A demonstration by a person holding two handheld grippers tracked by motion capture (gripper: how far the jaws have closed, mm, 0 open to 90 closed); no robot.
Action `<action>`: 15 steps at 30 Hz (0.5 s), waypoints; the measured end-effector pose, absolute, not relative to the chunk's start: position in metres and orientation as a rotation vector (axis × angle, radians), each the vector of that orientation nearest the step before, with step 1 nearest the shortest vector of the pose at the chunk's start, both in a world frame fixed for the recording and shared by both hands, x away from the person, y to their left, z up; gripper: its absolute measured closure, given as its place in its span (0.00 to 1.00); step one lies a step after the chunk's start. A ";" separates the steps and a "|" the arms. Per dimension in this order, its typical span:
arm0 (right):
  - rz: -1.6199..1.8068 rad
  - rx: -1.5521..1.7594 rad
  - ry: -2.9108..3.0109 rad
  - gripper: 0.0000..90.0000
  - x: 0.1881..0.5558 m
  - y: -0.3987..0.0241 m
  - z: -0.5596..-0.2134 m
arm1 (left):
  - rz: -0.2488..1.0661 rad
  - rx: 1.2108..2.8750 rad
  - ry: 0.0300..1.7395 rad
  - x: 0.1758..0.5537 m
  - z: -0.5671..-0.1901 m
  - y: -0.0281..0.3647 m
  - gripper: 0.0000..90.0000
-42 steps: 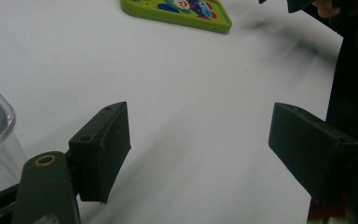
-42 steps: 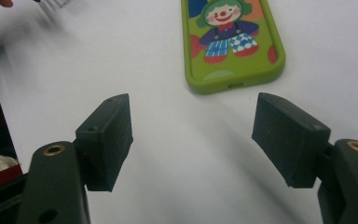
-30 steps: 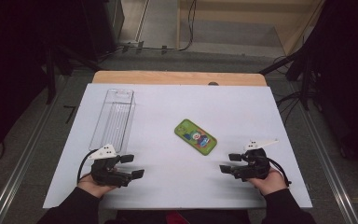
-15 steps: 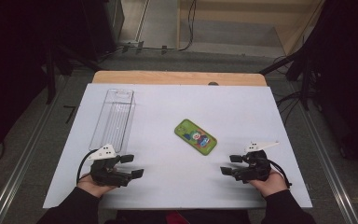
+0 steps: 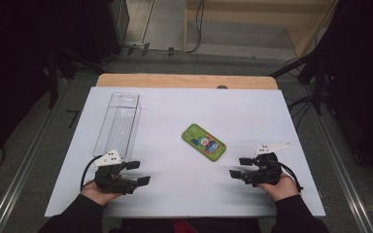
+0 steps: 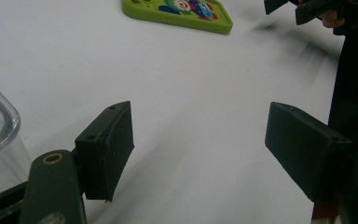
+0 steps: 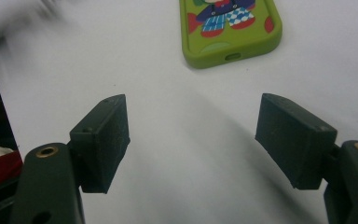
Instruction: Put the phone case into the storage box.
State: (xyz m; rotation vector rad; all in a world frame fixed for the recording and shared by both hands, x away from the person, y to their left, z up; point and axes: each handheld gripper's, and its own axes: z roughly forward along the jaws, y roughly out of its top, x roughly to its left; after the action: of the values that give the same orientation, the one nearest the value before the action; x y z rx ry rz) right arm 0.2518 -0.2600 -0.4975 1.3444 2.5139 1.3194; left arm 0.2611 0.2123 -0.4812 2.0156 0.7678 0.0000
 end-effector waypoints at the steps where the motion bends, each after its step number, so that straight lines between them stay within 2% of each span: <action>1: 1.321 1.338 2.509 0.27 0.253 -0.260 -0.497 | 0.001 2.016 0.769 0.261 -0.481 0.212 0.27; 15: 1.316 1.323 2.547 0.26 0.271 -0.251 -0.491 | -0.001 2.014 0.773 0.262 -0.482 0.212 0.27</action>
State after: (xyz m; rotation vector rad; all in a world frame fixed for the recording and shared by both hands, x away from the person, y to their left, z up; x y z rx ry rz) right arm 0.2707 -0.2509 -0.4914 1.3229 2.5472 1.3156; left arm 0.2622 0.2122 -0.4818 2.0137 0.7734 -0.0006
